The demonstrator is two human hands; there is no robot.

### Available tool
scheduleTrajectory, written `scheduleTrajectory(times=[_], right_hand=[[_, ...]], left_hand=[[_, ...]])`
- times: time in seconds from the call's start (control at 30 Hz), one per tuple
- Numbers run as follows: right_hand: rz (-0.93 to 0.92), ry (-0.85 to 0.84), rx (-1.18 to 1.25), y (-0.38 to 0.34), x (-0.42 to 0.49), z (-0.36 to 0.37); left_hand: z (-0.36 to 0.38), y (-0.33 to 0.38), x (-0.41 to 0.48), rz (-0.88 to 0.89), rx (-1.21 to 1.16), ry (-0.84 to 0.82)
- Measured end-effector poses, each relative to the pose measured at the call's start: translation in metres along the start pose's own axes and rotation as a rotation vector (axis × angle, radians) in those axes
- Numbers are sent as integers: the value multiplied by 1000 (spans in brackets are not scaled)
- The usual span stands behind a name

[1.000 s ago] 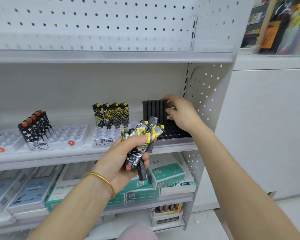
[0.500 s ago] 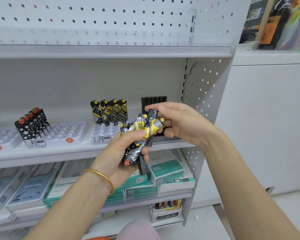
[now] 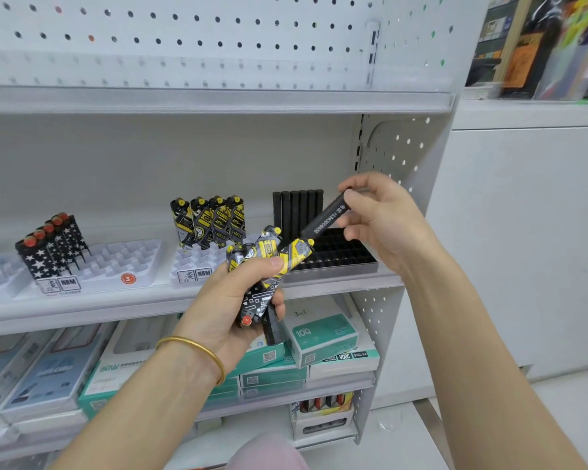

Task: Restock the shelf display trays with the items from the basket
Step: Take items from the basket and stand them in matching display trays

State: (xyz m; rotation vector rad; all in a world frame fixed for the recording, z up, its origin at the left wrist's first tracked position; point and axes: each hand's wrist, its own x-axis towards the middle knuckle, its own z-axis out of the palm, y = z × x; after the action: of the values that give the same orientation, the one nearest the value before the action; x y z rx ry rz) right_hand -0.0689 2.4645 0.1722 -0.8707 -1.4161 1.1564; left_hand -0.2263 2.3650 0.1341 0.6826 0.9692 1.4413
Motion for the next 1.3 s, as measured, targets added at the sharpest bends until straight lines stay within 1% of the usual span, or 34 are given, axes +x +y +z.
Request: scheduleTrajectory(times=[0.13, 0.27, 0.37, 0.47, 0.57, 0.63, 0.73, 0.8, 0.93, 1.2, 1.27, 1.3], right_hand=[[-181, 125, -549, 6, 6, 0], [-245, 120, -818, 10, 18, 3], [-287, 86, -943, 11, 29, 3], [-298, 40, -944, 13, 34, 3], [-256, -2, -848, 12, 35, 5], [-224, 5, -778, 12, 37, 6], [-199, 40, -737, 16, 39, 9], [-196, 46, -772, 19, 39, 11], [-176, 4, -844, 24, 42, 10], [-150, -5, -801, 26, 39, 6], [-165, -2, -867, 26, 34, 7], [-202, 36, -921, 24, 29, 8]], left_hand=[[1, 0, 1, 5, 5, 21], [2, 0, 2, -3, 4, 28], [2, 0, 1, -8, -1, 35], [2, 1, 0, -13, -8, 32], [2, 1, 0, -15, -9, 24], [2, 1, 0, -13, -6, 15], [2, 1, 0, -13, -3, -1], [1, 0, 0, -13, -8, -10], [0, 1, 0, -14, -22, -19], [-2, 2, -3, -11, -68, -35], [-3, 2, -4, -14, -84, -29], [-5, 3, -6, -14, -88, -25]])
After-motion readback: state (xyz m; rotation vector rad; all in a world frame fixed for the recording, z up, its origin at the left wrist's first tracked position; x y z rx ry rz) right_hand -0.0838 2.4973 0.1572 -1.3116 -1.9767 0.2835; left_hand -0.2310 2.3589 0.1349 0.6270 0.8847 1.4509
